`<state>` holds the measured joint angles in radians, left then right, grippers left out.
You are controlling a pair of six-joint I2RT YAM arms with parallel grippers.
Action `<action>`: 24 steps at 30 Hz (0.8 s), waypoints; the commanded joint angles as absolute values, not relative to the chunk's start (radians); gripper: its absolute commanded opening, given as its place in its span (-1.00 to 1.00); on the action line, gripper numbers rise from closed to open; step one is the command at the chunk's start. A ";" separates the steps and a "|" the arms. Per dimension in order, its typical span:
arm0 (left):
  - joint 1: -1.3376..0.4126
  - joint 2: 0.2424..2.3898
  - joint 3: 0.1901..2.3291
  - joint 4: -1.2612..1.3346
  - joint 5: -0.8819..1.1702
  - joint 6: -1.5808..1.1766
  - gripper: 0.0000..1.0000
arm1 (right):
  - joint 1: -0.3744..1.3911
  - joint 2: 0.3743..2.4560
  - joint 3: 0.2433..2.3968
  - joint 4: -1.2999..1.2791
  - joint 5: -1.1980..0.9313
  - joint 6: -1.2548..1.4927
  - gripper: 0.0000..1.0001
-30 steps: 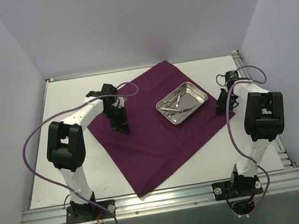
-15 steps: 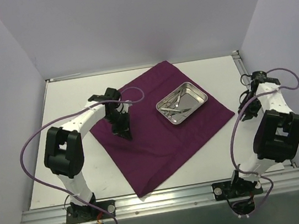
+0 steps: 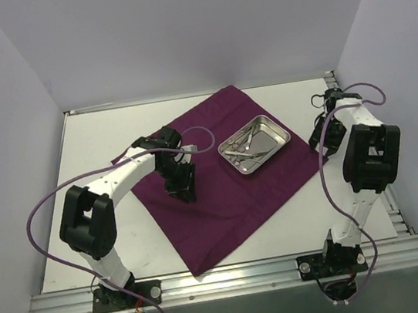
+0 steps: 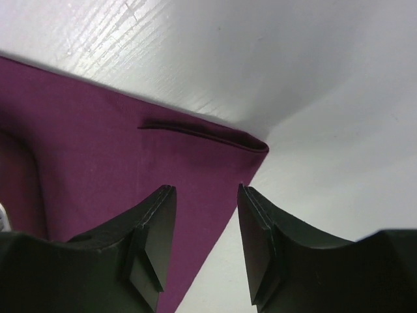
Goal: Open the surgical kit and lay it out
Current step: Smooth out the surgical kit at the center of the board.
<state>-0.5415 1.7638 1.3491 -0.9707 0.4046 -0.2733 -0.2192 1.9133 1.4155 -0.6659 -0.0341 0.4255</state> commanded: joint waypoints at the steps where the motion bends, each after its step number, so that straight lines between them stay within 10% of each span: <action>1: -0.538 1.707 1.345 -0.979 0.408 -0.278 -0.21 | -0.181 1.950 1.482 -0.727 0.047 0.472 -0.14; 24: -0.572 1.634 1.252 -1.002 0.419 -0.318 -0.06 | -0.124 2.115 1.577 -0.735 0.124 0.522 -0.27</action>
<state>-0.5678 1.6897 1.2552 -0.9852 0.4072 -0.3088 -0.1352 2.1197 1.5856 -0.6956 0.0792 0.5018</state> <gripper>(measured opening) 0.475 0.379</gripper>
